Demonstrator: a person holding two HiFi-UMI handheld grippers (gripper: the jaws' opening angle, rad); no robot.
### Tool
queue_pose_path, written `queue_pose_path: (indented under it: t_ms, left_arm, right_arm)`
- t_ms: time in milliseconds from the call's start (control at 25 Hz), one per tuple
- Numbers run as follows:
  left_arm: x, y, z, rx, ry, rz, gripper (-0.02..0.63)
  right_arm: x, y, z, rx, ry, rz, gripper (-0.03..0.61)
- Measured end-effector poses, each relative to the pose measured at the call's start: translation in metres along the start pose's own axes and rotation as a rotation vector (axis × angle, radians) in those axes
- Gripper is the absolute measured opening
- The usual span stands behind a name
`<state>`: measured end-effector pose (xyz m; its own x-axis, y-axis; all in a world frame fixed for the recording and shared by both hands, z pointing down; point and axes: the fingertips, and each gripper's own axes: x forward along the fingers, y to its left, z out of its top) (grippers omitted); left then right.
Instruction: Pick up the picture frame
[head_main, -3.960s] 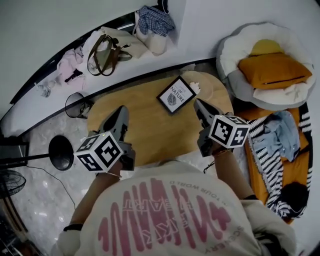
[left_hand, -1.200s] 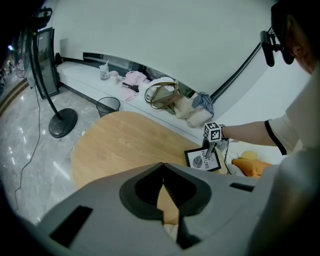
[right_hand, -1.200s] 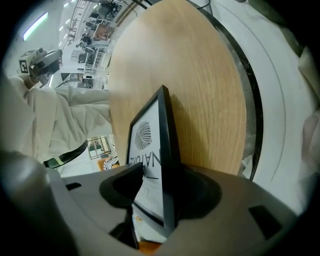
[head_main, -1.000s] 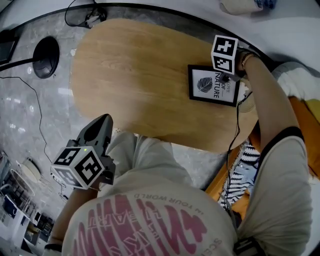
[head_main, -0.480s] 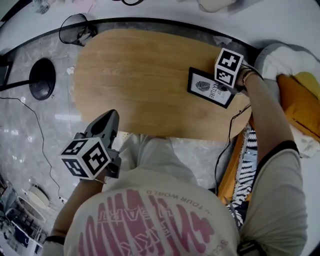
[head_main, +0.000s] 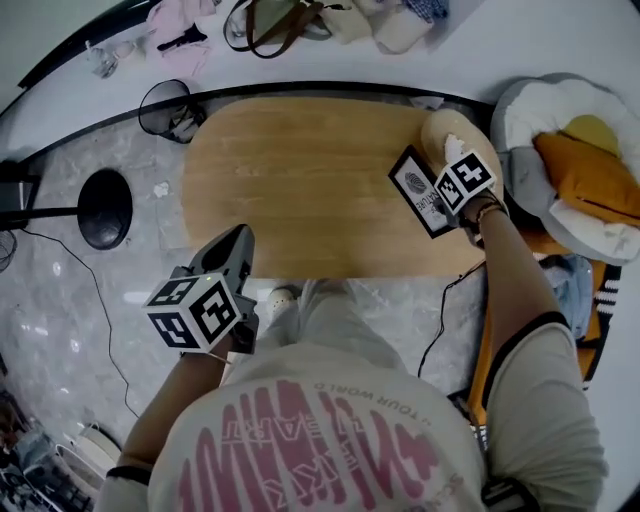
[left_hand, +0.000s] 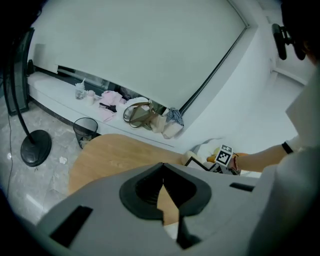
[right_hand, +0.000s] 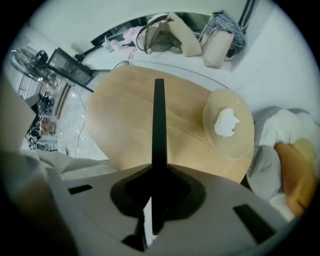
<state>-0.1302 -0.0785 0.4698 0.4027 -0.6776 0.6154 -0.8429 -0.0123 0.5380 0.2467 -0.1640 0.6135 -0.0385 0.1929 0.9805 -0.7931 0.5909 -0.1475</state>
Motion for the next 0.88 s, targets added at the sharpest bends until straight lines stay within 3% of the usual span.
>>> queue_pose_path:
  t_ms: [240,880]
  left_arm:
    - [-0.046,-0.01,0.018,0.032,-0.085,-0.048,0.003]
    - [-0.107,-0.056,0.055,0.135,-0.244,-0.155,0.003]
  right_arm:
    - [-0.025,0.055,-0.031,0.077,-0.175,-0.06,0.031]
    - [-0.083,0.15,-0.073,0.347,-0.572,-0.041,0.031]
